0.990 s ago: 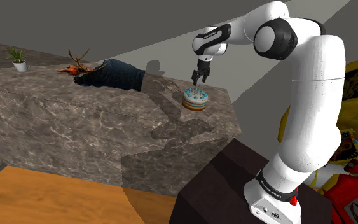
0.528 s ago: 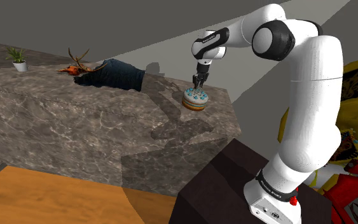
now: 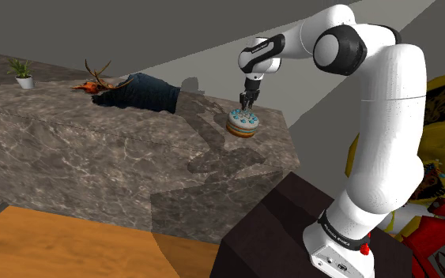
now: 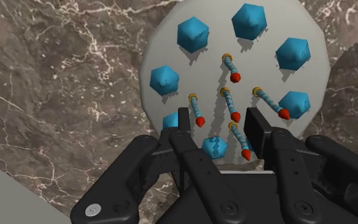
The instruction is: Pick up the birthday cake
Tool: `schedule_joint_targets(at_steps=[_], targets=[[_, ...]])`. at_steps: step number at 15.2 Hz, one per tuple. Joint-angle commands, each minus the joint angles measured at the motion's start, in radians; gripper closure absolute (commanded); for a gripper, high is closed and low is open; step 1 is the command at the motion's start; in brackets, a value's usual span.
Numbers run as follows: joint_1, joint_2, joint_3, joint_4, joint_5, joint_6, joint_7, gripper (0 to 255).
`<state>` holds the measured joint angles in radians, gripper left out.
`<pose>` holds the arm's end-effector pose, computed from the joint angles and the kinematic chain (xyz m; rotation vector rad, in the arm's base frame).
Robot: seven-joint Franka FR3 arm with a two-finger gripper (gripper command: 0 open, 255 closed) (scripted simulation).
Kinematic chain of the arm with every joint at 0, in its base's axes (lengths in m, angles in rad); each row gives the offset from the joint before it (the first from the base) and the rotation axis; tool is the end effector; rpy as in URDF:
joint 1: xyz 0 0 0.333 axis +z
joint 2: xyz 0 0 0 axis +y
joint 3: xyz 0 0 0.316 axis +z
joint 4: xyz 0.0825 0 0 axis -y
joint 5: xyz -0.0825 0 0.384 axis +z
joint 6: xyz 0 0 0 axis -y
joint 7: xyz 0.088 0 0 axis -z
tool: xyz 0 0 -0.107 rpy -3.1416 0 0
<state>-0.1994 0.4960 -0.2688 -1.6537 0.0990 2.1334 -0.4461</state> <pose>0.6142 -0.2823 0.3321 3.1009 -0.0679 -0.0254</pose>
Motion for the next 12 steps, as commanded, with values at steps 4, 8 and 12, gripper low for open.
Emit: schedule_joint_targets(at_steps=[4,8,12], targets=[[0.002,-0.024,-0.004,0.026,-0.007,-0.05,0.003,255],[0.003,-0.044,-0.007,0.052,-0.013,-0.095,0.006,255],[0.004,-0.061,-0.01,0.081,-0.019,-0.141,0.008,255]])
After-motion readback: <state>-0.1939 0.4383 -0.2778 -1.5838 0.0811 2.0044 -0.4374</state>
